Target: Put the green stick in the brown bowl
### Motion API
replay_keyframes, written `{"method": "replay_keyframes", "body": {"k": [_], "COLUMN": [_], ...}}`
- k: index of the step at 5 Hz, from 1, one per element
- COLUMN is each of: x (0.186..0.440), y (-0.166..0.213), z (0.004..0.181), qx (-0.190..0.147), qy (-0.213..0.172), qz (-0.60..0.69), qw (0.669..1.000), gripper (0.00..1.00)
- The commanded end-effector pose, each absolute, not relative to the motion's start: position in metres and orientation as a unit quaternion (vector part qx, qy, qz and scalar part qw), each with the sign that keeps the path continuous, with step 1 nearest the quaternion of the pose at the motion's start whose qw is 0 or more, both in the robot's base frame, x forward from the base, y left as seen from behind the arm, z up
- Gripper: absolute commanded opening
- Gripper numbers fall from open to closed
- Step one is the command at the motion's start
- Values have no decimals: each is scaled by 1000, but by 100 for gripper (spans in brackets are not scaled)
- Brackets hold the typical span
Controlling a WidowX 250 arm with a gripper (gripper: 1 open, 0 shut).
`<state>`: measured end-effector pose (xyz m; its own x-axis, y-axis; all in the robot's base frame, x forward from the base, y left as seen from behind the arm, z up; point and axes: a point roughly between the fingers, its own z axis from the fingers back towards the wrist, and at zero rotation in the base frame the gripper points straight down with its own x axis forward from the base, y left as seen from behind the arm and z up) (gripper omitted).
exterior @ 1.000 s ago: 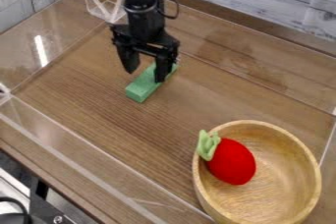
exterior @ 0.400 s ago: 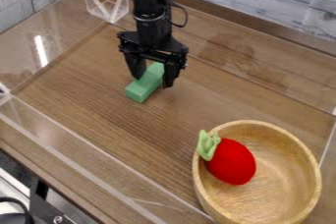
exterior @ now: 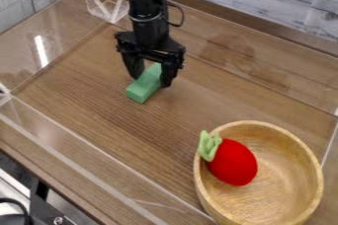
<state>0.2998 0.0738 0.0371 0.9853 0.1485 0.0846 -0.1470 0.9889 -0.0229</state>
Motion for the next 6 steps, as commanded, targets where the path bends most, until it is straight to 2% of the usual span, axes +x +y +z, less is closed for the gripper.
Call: {"method": "replay_keyframes", "body": {"k": [1,3,5,6], "x": [315,319,326,327], "y": [83,73,55,61], "z": [57,51,62,64], "qx": [-2,-1,4,5], "qy": [-79,-75,-76,-75], "qz": [72,45,63,40], "qw": [994,996,995,996], "gripper": [100,100,100,100]}}
